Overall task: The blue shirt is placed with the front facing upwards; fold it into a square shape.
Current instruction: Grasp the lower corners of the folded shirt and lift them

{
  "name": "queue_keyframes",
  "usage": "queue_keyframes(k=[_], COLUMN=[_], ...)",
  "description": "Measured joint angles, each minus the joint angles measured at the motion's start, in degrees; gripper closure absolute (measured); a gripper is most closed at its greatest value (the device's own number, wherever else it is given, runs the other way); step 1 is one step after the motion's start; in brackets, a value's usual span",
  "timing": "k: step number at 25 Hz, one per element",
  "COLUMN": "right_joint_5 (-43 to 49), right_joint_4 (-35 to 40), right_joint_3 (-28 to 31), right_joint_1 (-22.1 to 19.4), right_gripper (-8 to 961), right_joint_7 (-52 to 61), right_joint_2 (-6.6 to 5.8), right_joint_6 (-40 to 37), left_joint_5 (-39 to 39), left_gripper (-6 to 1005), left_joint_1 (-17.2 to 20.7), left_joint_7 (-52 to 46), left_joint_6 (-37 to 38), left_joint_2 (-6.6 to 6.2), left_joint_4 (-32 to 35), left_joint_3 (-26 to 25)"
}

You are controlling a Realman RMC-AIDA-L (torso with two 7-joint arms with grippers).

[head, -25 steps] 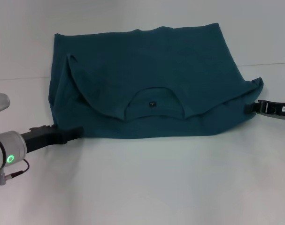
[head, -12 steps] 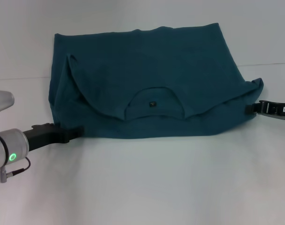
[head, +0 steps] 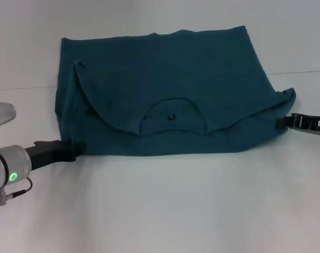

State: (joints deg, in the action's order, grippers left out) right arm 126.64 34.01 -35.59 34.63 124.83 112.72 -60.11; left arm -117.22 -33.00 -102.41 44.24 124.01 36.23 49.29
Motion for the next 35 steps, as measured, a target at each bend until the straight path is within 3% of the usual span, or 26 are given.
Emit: queue_keyframes(k=[12,17,25,35], right_joint_5=[0.00,0.00,-0.53,-6.37], right_joint_4=[0.00,0.00,0.00,3.51], right_joint_3=[0.00,0.00,0.00,0.34], right_joint_1=[-0.11,-0.34,-1.65,-8.04], right_gripper=[932,932,933,932], right_joint_7=[-0.03,-0.19,-2.28,-8.59], right_joint_2=[0.01,-0.15,-0.51,-0.64], right_joint_6=[0.02,0.02,-1.02,-10.37], left_joint_5=[-0.01,-0.01,-0.01,0.40], left_gripper=[946,999,998,998], left_joint_1=[-0.02,-0.05,0.96,6.47], left_joint_7=[-0.05,-0.06,-0.29,-2.90], left_joint_6=[-0.09,-0.12,1.43,12.67], left_joint_2=[-0.01,-0.08,-0.04,0.01], left_joint_4=[0.25,0.42,2.34,9.42], left_joint_3=[-0.25,-0.31,-0.31,-1.47])
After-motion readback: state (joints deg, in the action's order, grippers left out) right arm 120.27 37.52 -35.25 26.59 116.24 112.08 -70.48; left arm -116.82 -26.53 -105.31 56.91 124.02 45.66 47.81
